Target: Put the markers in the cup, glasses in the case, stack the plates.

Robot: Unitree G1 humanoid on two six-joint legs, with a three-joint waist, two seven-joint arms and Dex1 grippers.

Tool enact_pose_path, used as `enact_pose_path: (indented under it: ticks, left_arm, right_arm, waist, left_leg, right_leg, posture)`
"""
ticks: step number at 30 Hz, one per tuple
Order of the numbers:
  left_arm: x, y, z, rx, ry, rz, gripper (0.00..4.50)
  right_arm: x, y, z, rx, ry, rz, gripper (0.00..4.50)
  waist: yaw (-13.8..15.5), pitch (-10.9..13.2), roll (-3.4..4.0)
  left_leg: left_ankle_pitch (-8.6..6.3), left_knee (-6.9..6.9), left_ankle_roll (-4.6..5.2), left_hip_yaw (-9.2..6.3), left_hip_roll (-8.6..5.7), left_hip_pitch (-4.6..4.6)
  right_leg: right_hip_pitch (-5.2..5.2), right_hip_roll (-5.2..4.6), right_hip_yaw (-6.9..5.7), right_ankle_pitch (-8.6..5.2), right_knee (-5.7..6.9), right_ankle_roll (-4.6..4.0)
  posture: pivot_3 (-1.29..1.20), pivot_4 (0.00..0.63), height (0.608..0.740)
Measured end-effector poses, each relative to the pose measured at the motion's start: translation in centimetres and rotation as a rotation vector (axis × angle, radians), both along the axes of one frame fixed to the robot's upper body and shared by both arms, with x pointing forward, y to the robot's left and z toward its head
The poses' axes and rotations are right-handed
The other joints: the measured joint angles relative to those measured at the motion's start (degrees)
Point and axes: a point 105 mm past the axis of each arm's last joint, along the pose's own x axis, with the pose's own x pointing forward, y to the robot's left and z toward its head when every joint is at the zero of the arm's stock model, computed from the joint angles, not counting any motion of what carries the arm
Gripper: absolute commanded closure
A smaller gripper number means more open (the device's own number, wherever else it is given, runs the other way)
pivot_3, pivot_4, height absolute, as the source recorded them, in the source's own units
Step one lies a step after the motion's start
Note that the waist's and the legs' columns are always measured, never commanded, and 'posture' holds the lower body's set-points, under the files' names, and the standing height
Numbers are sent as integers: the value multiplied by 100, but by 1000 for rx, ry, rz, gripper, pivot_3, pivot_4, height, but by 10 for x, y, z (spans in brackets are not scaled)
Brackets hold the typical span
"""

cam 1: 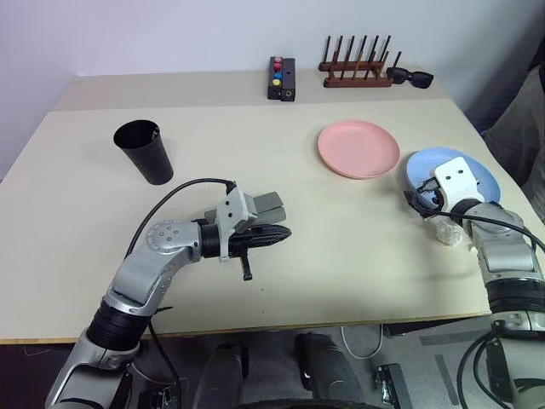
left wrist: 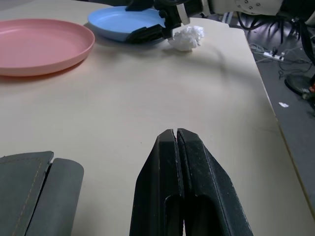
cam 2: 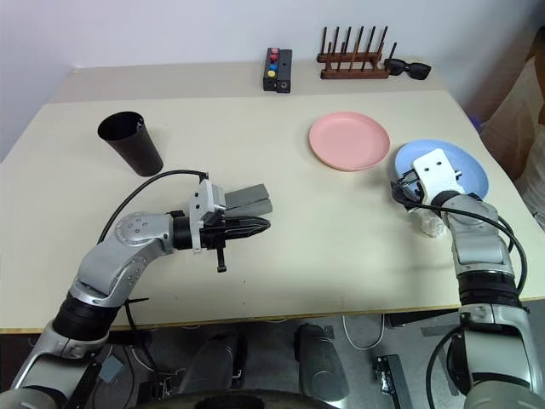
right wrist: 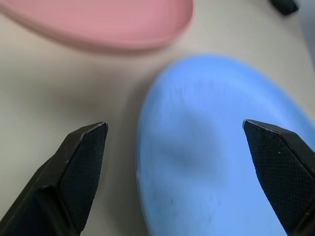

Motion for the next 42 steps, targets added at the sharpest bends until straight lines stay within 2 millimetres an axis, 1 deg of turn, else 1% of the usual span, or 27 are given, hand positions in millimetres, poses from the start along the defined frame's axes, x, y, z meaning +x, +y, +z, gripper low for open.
enact_pose_path:
  ticks: [4, 6, 9, 12, 16, 19, 20, 21, 22, 24, 26, 28, 32, 34, 36, 38, 40, 42]
  left_arm:
    - [3, -2, 7, 2, -16, -8, 4479]
    - [3, -3, 8, 3, -17, -10, 4479]
    - [4, -3, 9, 6, -17, -11, 4479]
    - [5, -4, 11, 6, -23, -14, 4479]
    - [5, -3, 10, 16, -11, -9, 4479]
    - [5, -2, 10, 19, -14, -7, 4500]
    - [4, -2, 10, 19, -15, -7, 4500]
    - [4, -2, 10, 20, -15, -6, 4500]
    - [4, -2, 10, 21, -16, -6, 4500]
    - [2, -1, 10, 23, -17, -5, 4500]
    - [2, -1, 8, 23, -9, 0, 4500]
    - [1, 0, 6, 26, 2, 5, 4500]
    - [1, 0, 6, 26, 3, 6, 4500]
    - [2, 0, 6, 27, 3, 6, 4500]
    - [2, 1, 6, 31, 2, 7, 4500]
    - [2, 1, 6, 32, 2, 7, 4500]
    - [2, 2, 6, 34, 1, 9, 4500]
    - [2, 2, 6, 33, 2, 7, 4500]
  right_arm:
    - [7, 39, 2, -125, -29, 207, 0]
    - [15, 51, 6, -181, -39, 267, 0]
    - [28, 61, 8, -234, -47, 311, 0]
    - [40, 70, 5, -237, -43, 329, 0]
    - [47, 71, -5, -247, -3, 341, 0]
    - [49, 71, -9, -260, 13, 354, 876]
    - [48, 70, -11, -268, 19, 358, 1353]
    - [48, 70, -13, -277, 26, 365, 1941]
    - [47, 69, -15, -278, 30, 366, 2360]
    - [46, 68, -18, -277, 36, 369, 3445]
    - [46, 70, -17, -285, 21, 384, 4461]
    - [46, 71, -12, -291, -8, 386, 4461]
    - [44, 75, -10, -309, -39, 413, 4461]
    - [36, 76, -7, -396, -70, 485, 4461]
    - [24, 79, -1, -480, -102, 576, 4461]
    - [7, 82, 0, -531, -99, 668, 4461]
    - [-12, 86, -6, -559, -61, 758, 4461]
    - [-26, 89, -12, -563, -16, 811, 4461]
  waist:
    - [-6, 1, 1]
    - [-6, 1, 1]
    - [0, 1, 1]
    - [0, 1, 1]
    - [4, 1, 1]
    - [-3, 1, 1]
    - [-4, 1, 1]
    - [-5, 1, 2]
    - [-4, 1, 1]
    - [-4, 1, 2]
    - [-4, 1, 2]
    - [-5, 1, 2]
    - [-5, 3, 3]
    - [4, 4, 6]
    - [8, 4, 6]
    - [11, 4, 6]
    - [11, 4, 6]
    - [7, 4, 6]
  left_leg:
    - [0, 1, 0, 2, 0, 1]
    - [0, 1, 0, 2, 0, 1]
    - [0, 0, 0, 0, 0, 1]
    - [0, 0, 0, 0, -1, -1]
    - [0, -2, -1, -3, -2, -3]
    - [0, -2, -1, -3, -2, -2]
    - [0, -2, -1, -3, -2, -2]
    - [0, -2, -1, -3, -2, -1]
    - [0, -2, -1, -3, -2, -1]
    - [0, -2, -1, -3, -2, -1]
    - [0, -2, -1, -3, -2, -1]
    - [0, -2, -1, -4, -2, -1]
    - [0, -2, -1, -4, -2, -1]
    - [0, -5, -1, -5, -3, -2]
    - [0, -5, -1, -5, -4, -3]
    - [0, -5, -1, -6, -4, -3]
    - [0, -4, -1, -8, -2, -2]
    - [0, -3, -1, -5, -2, 1]
  right_leg:
    - [0, 0, 0, 0, 0, 1]
    - [0, 0, 1, 0, 0, 1]
    - [0, 0, 0, 0, -1, 0]
    - [0, -2, 0, 0, -2, 0]
    - [0, -4, 0, 0, -3, 0]
    - [0, -4, 0, 1, -3, 0]
    - [0, -4, 0, 1, -2, 0]
    - [0, -4, 0, 1, -2, 0]
    - [0, -3, 0, 1, -1, 0]
    - [0, -4, 0, 1, -2, 0]
    - [0, -4, 0, 1, -2, 0]
    - [0, -3, 0, 1, -1, 0]
    - [0, -3, 0, 1, -1, 0]
    - [-1, -4, 0, 0, -1, 0]
    - [-1, -5, 0, 0, -2, 1]
    - [-1, -5, -1, 1, -3, 2]
    - [0, -4, -1, 1, -1, 1]
    - [0, -4, 0, 1, 1, 1]
  posture:
    - [0, 150, 735]
    - [0, 150, 735]
    - [0, 150, 735]
    - [0, 150, 735]
    - [0, 150, 735]
    - [0, 150, 735]
    - [0, 150, 735]
    - [0, 150, 735]
    - [0, 150, 735]
    - [0, 150, 735]
    - [0, 150, 735]
    - [0, 150, 735]
    - [0, 150, 735]
    - [0, 150, 735]
    - [0, 150, 735]
    - [0, 150, 735]
    - [0, 150, 735]
    - [0, 150, 735]
